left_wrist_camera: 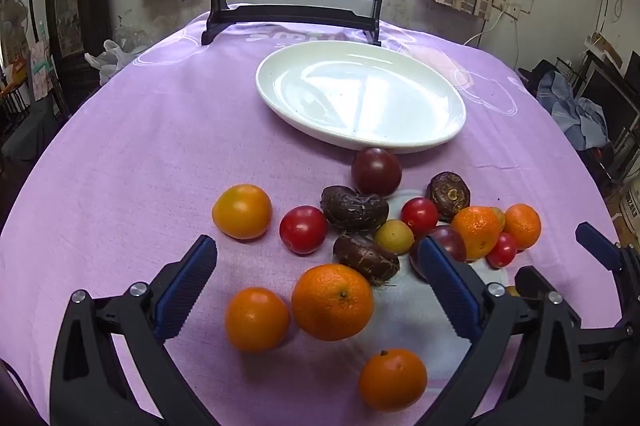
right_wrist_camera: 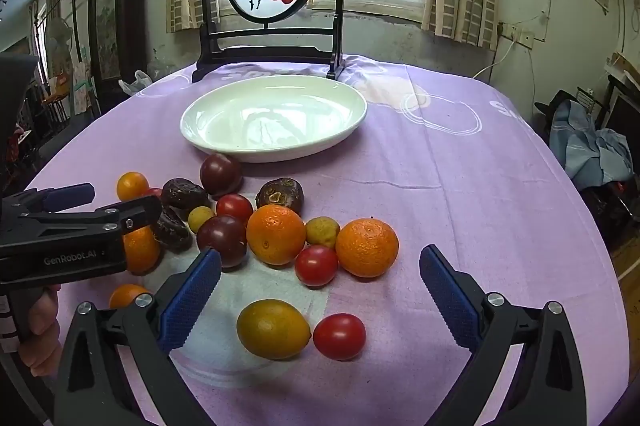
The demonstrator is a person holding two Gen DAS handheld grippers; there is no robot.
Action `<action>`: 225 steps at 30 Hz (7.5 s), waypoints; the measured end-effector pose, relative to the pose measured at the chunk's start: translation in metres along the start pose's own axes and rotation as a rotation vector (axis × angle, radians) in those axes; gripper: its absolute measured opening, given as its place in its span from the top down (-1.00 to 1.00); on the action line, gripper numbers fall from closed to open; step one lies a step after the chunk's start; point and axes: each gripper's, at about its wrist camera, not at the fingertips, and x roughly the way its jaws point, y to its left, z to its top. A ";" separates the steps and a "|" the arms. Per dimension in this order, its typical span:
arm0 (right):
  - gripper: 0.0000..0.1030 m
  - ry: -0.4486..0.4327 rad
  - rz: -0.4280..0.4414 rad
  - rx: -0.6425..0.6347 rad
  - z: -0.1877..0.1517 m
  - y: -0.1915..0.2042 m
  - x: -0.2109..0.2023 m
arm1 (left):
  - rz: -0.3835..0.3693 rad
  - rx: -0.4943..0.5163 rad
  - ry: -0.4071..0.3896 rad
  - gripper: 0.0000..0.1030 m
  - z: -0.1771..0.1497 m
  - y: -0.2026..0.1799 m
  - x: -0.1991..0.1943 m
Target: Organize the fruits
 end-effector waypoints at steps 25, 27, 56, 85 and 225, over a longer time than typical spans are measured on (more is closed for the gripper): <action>-0.93 0.000 -0.012 -0.019 0.000 0.003 -0.002 | -0.002 0.015 -0.031 -0.92 -0.003 -0.002 -0.004; -0.93 0.000 -0.011 -0.021 0.000 0.004 -0.002 | -0.003 0.016 -0.030 -0.92 -0.003 -0.002 -0.004; -0.93 0.007 -0.010 -0.037 -0.002 0.008 -0.002 | -0.002 0.017 -0.030 -0.92 -0.003 -0.003 -0.004; -0.93 0.019 0.024 -0.023 -0.008 -0.003 -0.007 | 0.010 0.026 -0.024 -0.92 -0.004 -0.006 0.002; -0.17 0.252 0.253 -0.088 -0.008 0.004 0.018 | 0.026 0.003 0.004 -0.87 0.033 0.046 0.012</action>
